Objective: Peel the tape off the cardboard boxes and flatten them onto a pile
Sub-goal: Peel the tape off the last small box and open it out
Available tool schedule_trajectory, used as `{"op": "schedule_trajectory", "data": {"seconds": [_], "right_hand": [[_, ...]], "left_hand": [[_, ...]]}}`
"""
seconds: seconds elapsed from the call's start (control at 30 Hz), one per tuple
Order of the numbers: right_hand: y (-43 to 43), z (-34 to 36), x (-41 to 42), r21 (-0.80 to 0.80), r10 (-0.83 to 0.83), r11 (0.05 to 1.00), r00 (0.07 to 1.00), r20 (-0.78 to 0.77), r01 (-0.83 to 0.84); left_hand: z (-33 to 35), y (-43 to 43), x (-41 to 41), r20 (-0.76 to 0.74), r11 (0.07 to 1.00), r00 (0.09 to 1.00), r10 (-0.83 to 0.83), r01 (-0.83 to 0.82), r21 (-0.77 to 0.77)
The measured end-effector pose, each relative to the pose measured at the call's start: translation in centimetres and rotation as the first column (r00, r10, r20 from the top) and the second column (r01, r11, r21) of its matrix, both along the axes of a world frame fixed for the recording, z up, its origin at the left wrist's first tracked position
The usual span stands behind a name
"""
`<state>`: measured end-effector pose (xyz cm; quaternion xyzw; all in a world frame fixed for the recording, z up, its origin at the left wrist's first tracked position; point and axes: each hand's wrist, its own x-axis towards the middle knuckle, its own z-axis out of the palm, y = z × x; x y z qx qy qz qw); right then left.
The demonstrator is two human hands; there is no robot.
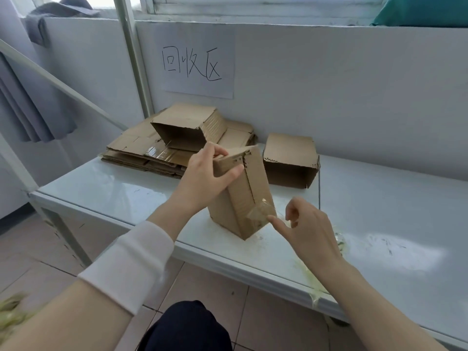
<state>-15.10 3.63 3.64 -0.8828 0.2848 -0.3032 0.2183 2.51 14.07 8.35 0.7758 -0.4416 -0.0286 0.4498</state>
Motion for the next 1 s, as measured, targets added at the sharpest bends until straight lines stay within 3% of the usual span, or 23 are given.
{"op": "schedule_trajectory", "data": {"seconds": [0.1, 0.23, 0.43, 0.6, 0.83, 0.93, 0.97, 1.0], "right_hand": [[0.2, 0.0, 0.2, 0.110, -0.037, 0.993, 0.999, -0.040, 0.041], [1.3, 1.0, 1.5, 0.173, 0.013, 0.985, 0.997, 0.075, -0.026], [3.4, 0.4, 3.7, 0.112, -0.070, 0.992, 0.992, 0.105, 0.058], [2.2, 0.4, 2.9, 0.168, -0.073, 0.985, 0.971, 0.227, 0.035], [0.5, 2.3, 0.8, 0.454, -0.161, 0.891, 0.931, 0.327, -0.005], [0.4, 2.6, 0.7, 0.449, -0.096, 0.891, 0.943, 0.320, -0.062], [0.4, 2.7, 0.8, 0.427, -0.073, 0.902, 0.951, 0.301, -0.065], [0.4, 2.7, 0.8, 0.404, -0.056, 0.912, 0.957, 0.284, -0.067]], "left_hand": [[0.0, 0.4, 0.6, -0.042, 0.995, 0.996, 0.074, -0.077, -0.059], [0.5, 0.5, 0.1, -0.042, 0.982, 0.986, 0.163, -0.166, -0.091], [1.0, 0.0, -0.4, -0.076, 0.939, 0.940, 0.331, -0.337, -0.075], [1.8, 0.6, 0.4, -0.145, 0.930, 0.930, 0.337, -0.353, -0.101], [1.1, 1.1, 0.3, -0.202, 0.872, 0.903, 0.380, -0.422, -0.249], [0.9, 1.1, -0.2, -0.257, 0.901, 0.918, 0.303, -0.363, -0.237], [1.2, 0.9, -0.7, -0.159, 0.933, 0.949, 0.272, -0.301, -0.196], [1.5, 0.7, -1.2, 0.055, 0.969, 0.972, 0.230, -0.223, -0.110]]}}
